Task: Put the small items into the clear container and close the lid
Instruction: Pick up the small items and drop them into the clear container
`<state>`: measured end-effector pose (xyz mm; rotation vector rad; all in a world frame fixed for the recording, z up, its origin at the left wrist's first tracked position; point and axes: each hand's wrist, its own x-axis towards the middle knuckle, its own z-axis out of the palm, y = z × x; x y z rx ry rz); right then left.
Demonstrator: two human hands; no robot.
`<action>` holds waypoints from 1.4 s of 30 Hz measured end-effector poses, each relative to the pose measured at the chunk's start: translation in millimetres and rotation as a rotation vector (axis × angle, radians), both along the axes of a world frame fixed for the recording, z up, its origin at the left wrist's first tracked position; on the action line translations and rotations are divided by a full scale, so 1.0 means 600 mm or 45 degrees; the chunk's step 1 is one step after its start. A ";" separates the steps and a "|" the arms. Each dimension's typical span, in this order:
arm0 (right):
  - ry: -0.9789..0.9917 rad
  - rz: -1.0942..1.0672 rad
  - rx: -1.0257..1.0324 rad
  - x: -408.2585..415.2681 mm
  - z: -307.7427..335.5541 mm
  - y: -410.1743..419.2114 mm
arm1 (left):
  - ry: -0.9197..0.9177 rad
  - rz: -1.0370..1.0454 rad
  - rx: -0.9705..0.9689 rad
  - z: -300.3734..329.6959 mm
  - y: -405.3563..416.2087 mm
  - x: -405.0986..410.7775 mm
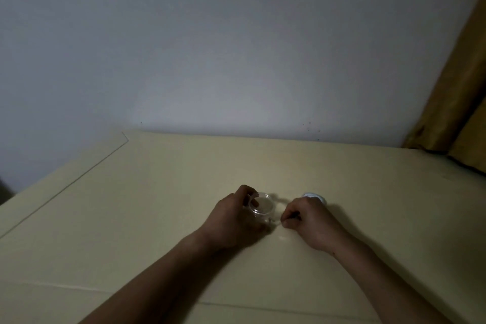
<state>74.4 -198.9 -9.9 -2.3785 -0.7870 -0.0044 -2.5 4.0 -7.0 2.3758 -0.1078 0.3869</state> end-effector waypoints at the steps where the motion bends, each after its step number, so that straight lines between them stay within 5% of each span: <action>1: 0.005 -0.003 0.008 0.000 0.000 0.000 | -0.006 -0.001 0.000 0.000 0.000 0.000; 30: -0.314 0.040 -0.192 0.017 -0.007 -0.005 | -0.001 -0.007 -0.012 -0.003 0.001 0.002; 42: -0.235 -0.051 -0.085 0.016 -0.018 -0.003 | 0.019 -0.008 -0.014 -0.001 0.000 0.002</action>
